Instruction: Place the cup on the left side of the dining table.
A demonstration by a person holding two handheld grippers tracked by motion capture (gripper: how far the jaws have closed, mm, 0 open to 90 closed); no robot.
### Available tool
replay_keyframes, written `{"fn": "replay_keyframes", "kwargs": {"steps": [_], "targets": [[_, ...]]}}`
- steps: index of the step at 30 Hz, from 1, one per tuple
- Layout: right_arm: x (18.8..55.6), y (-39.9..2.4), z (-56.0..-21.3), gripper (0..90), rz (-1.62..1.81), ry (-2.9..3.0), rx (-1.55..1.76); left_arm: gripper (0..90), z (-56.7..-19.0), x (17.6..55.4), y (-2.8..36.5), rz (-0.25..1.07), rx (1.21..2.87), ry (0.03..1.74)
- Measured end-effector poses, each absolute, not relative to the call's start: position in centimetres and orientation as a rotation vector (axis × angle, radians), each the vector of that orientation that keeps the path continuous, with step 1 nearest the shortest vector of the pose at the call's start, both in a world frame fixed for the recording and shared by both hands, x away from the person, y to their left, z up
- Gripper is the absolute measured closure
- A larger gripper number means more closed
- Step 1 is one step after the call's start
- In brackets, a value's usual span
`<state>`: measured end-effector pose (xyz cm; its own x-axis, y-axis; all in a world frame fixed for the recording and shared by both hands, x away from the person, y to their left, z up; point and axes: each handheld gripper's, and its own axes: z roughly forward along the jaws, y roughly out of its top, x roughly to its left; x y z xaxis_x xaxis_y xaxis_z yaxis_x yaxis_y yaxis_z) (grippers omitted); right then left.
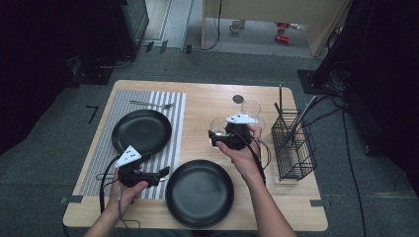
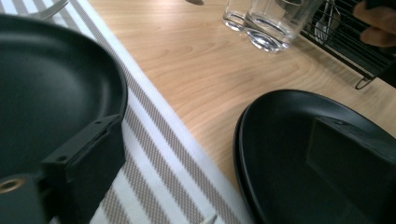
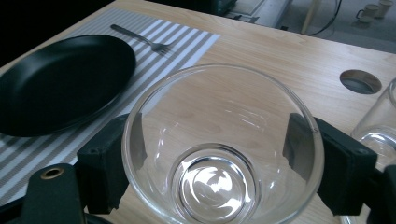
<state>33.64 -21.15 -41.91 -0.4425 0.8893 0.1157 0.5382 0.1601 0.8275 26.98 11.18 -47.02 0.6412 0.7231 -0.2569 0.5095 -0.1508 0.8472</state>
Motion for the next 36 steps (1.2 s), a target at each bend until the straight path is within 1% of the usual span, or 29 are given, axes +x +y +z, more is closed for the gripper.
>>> {"fn": "replay_keyframes", "kwargs": {"steps": [1, 2, 4, 5, 9, 15, 19, 27, 35, 36], "targets": [[33.3, -21.0, -41.5, 18.8, 1.204, 2.057, 1.347, 15.1, -46.8, 27.1, 10.3, 0.293, 1.815, 1.001], [33.3, -21.0, -41.5, 18.8, 1.204, 2.057, 1.347, 15.1, -46.8, 27.1, 10.3, 0.293, 1.815, 1.001], [32.9, -20.7, -40.9, 18.8, 1.213, 2.076, 1.325, 15.0, -46.6, 27.4, 9.6, 0.280, 1.829, 0.980], [32.7, -20.6, -40.7, 18.8, 1.221, 2.083, 1.318, 14.7, -46.4, 27.6, 9.0, 0.248, 1.823, 0.947], [32.3, -20.3, -40.3, 18.8, 1.251, 2.095, 1.306, 11.1, -46.0, 27.9, 8.1, 0.238, 1.818, 0.914], [31.3, -19.3, -39.3, 18.7, 1.273, 2.125, 1.270, 9.8, -45.5, 28.3, 6.4, 0.204, 1.794, 0.814], [30.9, -18.6, -38.9, 18.8, 1.286, 2.143, 1.253, 9.1, -45.2, 28.7, 5.0, 0.221, 1.797, 0.748], [30.0, -17.1, -38.3, 18.7, 1.317, 2.180, 1.202, 9.1, -44.8, 29.2, 3.1, 0.262, 1.791, 0.705], [29.2, -15.8, -37.8, 18.7, 1.320, 2.217, 1.154, 9.5, -44.7, 29.3, 2.6, 0.275, 1.761, 0.669], [29.0, -15.6, -37.8, 18.7, 1.321, 2.224, 1.150, 10.6, -44.7, 29.3, 2.6, 0.278, 1.758, 0.666]]}}
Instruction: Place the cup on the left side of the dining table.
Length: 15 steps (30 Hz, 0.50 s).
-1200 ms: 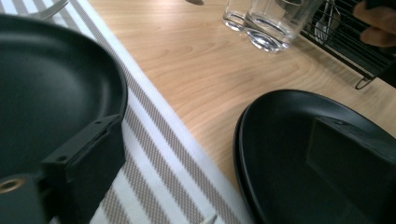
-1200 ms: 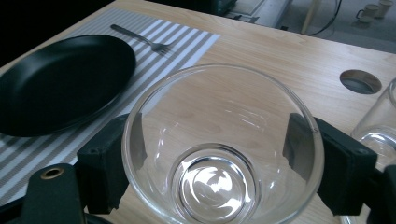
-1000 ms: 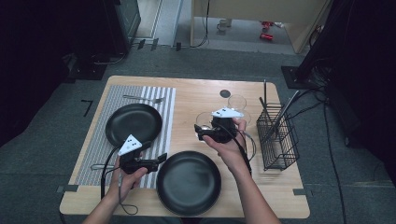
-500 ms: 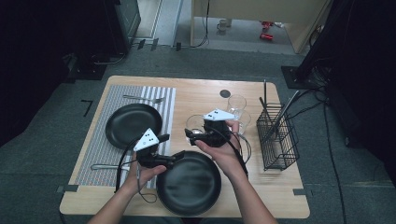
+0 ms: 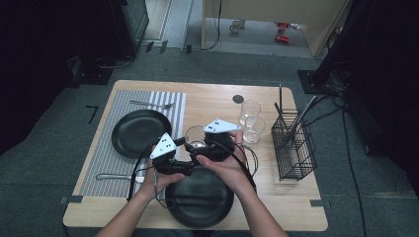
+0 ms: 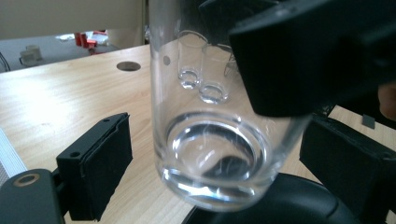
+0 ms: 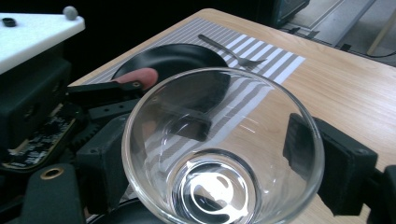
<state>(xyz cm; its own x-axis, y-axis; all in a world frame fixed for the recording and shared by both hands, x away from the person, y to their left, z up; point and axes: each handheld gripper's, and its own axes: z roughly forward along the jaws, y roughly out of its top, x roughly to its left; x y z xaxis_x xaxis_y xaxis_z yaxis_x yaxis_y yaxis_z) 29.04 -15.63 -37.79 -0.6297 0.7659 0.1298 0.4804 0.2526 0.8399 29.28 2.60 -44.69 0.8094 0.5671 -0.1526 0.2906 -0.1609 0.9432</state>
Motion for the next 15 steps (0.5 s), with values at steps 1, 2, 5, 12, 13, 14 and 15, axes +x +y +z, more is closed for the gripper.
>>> {"fn": "replay_keyframes", "kwargs": {"steps": [1, 2, 5, 12, 13, 14, 15], "targets": [[28.95, -15.44, -37.77, 18.7, 1.324, 2.233, 1.148, 13.5, -44.66, 29.25, 2.60, 0.286, 1.754, 0.662], [28.95, -15.44, -37.77, 18.7, 1.324, 2.233, 1.148, 13.5, -44.63, 29.22, 2.59, 0.288, 1.749, 0.656], [28.89, -15.17, -37.81, 18.7, 1.330, 2.251, 1.137, 14.3, -44.45, 29.18, 2.64, 0.296, 1.735, 0.640], [28.77, -14.64, -37.98, 18.7, 1.326, 2.284, 1.128, 15.1, -44.36, 29.03, 2.79, 0.351, 1.719, 0.582], [28.76, -14.60, -37.99, 18.7, 1.325, 2.288, 1.127, 15.2, -44.39, 29.02, 2.81, 0.355, 1.715, 0.574], [28.76, -14.55, -38.01, 18.7, 1.324, 2.289, 1.125, 16.2, -44.42, 29.02, 2.87, 0.351, 1.708, 0.565], [28.74, -14.51, -38.03, 18.7, 1.324, 2.291, 1.128, 18.4, -44.48, 29.00, 2.92, 0.346, 1.703, 0.554]]}}
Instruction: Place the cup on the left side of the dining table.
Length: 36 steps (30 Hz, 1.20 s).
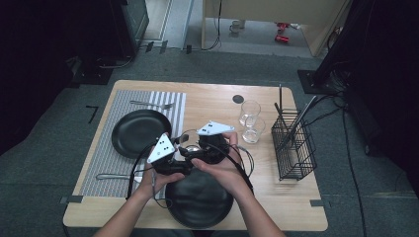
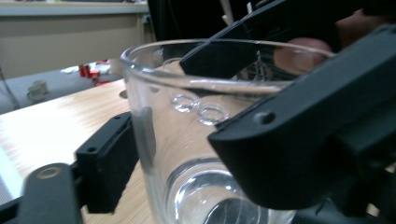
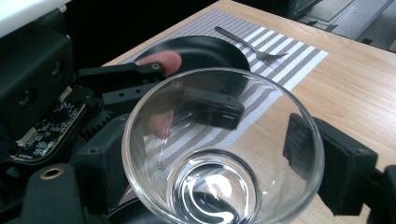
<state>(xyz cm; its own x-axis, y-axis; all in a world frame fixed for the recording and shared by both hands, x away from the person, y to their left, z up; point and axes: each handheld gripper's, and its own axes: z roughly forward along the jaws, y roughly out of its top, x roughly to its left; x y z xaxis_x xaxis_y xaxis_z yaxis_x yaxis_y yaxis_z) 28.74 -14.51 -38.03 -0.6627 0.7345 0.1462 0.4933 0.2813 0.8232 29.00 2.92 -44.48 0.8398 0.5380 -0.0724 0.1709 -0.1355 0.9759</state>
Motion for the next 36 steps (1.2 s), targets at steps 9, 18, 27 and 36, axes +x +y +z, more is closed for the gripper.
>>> {"fn": "replay_keyframes", "kwargs": {"steps": [9, 18, 27, 36], "targets": [[28.7, -14.4, -38.2, 18.4, 1.311, 2.314, 1.117, 21.5, -45.0, 28.9, 3.3, 0.387, 1.704, 0.497], [28.0, -15.6, -37.2, 14.0, 1.384, 2.288, 1.092, 21.6, -45.4, 29.1, 4.1, 0.365, 1.700, 0.539], [26.5, -18.4, -36.2, 6.8, 1.514, 2.172, 1.081, 21.6, -45.4, 28.9, 5.6, 0.375, 1.668, 0.560], [25.6, -22.5, -37.5, 6.8, 1.480, 2.040, 1.218, 21.6, -45.8, 28.6, 7.5, 0.396, 1.629, 0.622]]}}
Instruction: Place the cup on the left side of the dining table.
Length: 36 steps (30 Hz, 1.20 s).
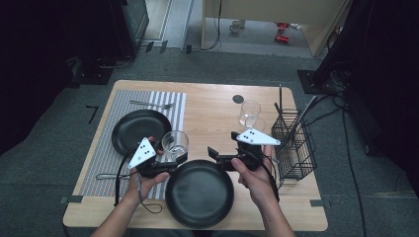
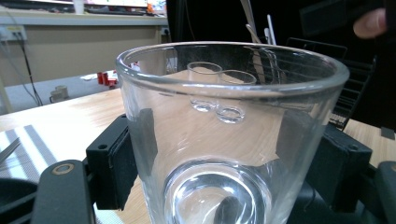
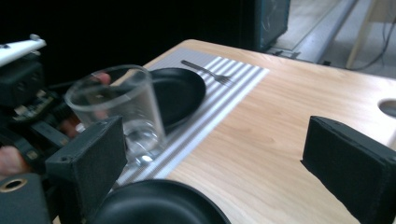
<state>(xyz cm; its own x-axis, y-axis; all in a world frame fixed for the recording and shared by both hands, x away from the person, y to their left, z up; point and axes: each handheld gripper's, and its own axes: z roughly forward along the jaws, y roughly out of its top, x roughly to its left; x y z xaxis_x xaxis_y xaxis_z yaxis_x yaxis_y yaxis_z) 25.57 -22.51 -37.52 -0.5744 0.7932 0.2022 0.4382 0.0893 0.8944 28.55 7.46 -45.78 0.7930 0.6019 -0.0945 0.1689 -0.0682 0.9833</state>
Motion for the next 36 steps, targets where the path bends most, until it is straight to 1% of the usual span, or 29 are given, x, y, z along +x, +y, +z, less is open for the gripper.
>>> {"fn": "replay_keyframes", "kwargs": {"steps": [6, 8, 9, 10, 12, 13, 14, 15, 16, 18, 19, 20, 22, 23, 30, 36], "targets": [[24.9, -24.3, -38.8, 6.8, 1.458, 2.015, 1.260, 21.6, -46.1, 28.5, 8.4, 0.406, 1.631, 0.650], [24.5, -25.6, -40.4, 6.9, 1.417, 2.000, 1.302, 21.6, -46.5, 28.3, 8.9, 0.412, 1.636, 0.670], [24.5, -25.6, -40.4, 6.9, 1.417, 2.000, 1.302, 21.6, -46.5, 28.3, 8.9, 0.412, 1.636, 0.670], [24.3, -26.4, -41.7, 7.0, 1.361, 1.991, 1.334, 21.6, -46.6, 28.3, 9.1, 0.417, 1.641, 0.680], [24.0, -27.3, -43.1, 7.0, 1.340, 1.987, 1.381, 21.6, -47.0, 28.2, 9.4, 0.434, 1.657, 0.707], [24.0, -27.3, -43.1, 7.0, 1.340, 1.987, 1.381, 21.6, -47.0, 28.2, 9.4, 0.434, 1.657, 0.707], [23.6, -28.1, -44.4, 7.0, 1.324, 1.981, 1.425, 21.6, -47.4, 28.3, 9.6, 0.435, 1.668, 0.732], [23.6, -28.1, -44.4, 7.0, 1.324, 1.981, 1.425, 21.6, -47.4, 28.3, 9.6, 0.435, 1.668, 0.732], [23.2, -28.7, -45.7, 7.0, 1.302, 1.985, 1.450, 21.6, -47.7, 28.3, 9.9, 0.442, 1.680, 0.760], [22.7, -29.2, -46.8, 7.0, 1.263, 1.991, 1.469, 21.6, -47.9, 28.4, 10.1, 0.438, 1.681, 0.771], [22.7, -29.2, -46.8, 7.0, 1.263, 1.991, 1.469, 21.6, -48.1, 28.4, 10.2, 0.440, 1.689, 0.782], [22.4, -29.6, -47.8, 7.0, 1.221, 1.995, 1.476, 21.6, -48.2, 28.4, 10.3, 0.445, 1.697, 0.791], [22.2, -29.7, -48.2, 7.0, 1.201, 1.994, 1.489, 21.6, -48.6, 28.3, 10.5, 0.456, 1.713, 0.808], [21.9, -30.1, -49.2, 7.4, 1.170, 1.987, 1.509, 21.6, -48.9, 28.2, 10.6, 0.461, 1.726, 0.825], [21.3, -30.6, -51.2, 7.4, 1.128, 2.001, 1.541, 21.6, -50.0, 28.3, 10.8, 0.449, 1.773, 0.892], [21.1, -30.8, -52.0, 7.7, 1.100, 2.015, 1.542, 21.6, -50.6, 28.4, 10.6, 0.456, 1.818, 0.913]]}}
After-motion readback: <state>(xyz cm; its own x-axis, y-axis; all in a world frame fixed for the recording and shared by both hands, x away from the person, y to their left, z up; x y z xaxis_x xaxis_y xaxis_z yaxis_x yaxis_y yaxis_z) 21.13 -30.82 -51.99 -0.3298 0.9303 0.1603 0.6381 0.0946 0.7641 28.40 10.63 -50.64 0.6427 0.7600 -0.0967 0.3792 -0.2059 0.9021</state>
